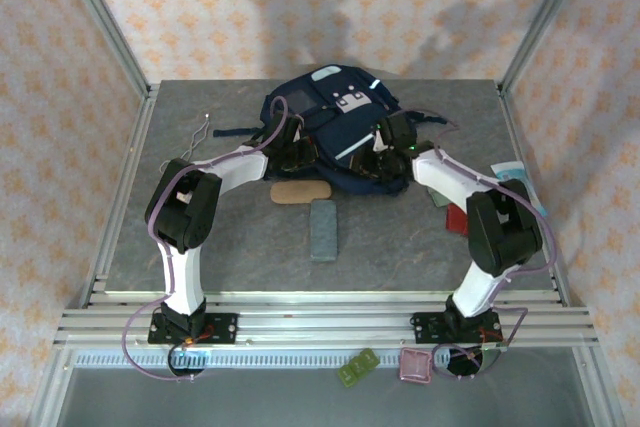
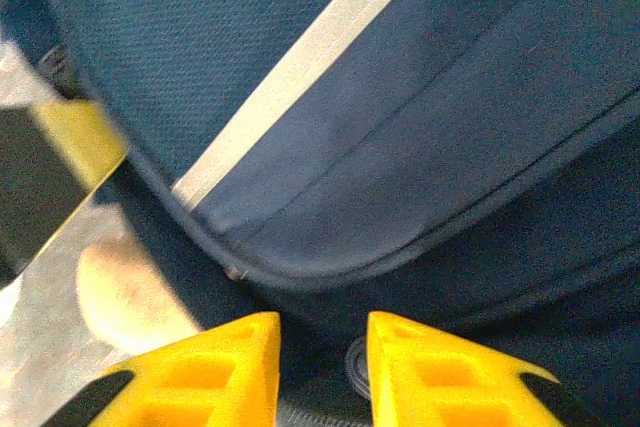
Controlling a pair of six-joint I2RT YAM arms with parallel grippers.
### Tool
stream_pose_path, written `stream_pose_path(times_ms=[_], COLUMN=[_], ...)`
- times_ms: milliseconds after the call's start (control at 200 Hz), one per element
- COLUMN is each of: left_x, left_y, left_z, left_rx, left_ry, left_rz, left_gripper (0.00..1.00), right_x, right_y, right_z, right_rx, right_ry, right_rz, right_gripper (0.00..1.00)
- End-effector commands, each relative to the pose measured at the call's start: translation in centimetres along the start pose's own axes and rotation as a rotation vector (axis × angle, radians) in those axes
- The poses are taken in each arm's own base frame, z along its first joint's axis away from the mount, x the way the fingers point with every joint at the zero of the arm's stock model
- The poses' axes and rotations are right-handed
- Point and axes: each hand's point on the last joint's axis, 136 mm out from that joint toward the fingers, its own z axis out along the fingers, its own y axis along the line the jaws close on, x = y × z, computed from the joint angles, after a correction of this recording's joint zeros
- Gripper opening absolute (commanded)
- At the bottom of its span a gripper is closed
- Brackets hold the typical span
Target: Pack books, pencil case, and school supplies into a backpack
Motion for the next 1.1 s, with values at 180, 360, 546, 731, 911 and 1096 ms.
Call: stream_pose_path(times_ms=[180, 360, 546, 731, 911, 1096], left_x=[-2.5, -2.5, -2.3, -1.6, -0.6, 0.1], left_y=[-2.7, -2.7, -2.5, -2.0, -1.3, -0.9], left_z=[-0.9, -0.9, -1.0, -0.6, -0.1, 0.4], left_rx=[0.084, 0.084, 0.079, 0.066, 0.024, 0.021], left_ry=[-0.098, -0.093, -0.093, -0.083, -0.077, -0.067], left_rz=[0.021, 0.021, 0.020, 0.027, 0.065, 0.060], left_gripper=[0.00, 0.00, 0.00, 0.00, 0.00, 0.00], right_x=[4.7, 2.0, -2.7, -3.7, -2.5, 0.8], right_y=[-0.5, -1.2, -0.5, -1.8, -2.2, -1.1], right_z=[-2.2, -3.9, -5.2, -1.4, 0.8, 1.0], right_rx=[-0.008, 0.094, 0.162, 0.197, 0.177, 0.047], right_ry=[0.130, 0.000, -0.137, -0.047, 0.056, 0.150], right_rz=[-0.034, -0.038, -0.033, -0.017, -0.008, -0.007], right_gripper=[0.25, 0.31, 0.43, 0.43, 0.42, 0.39])
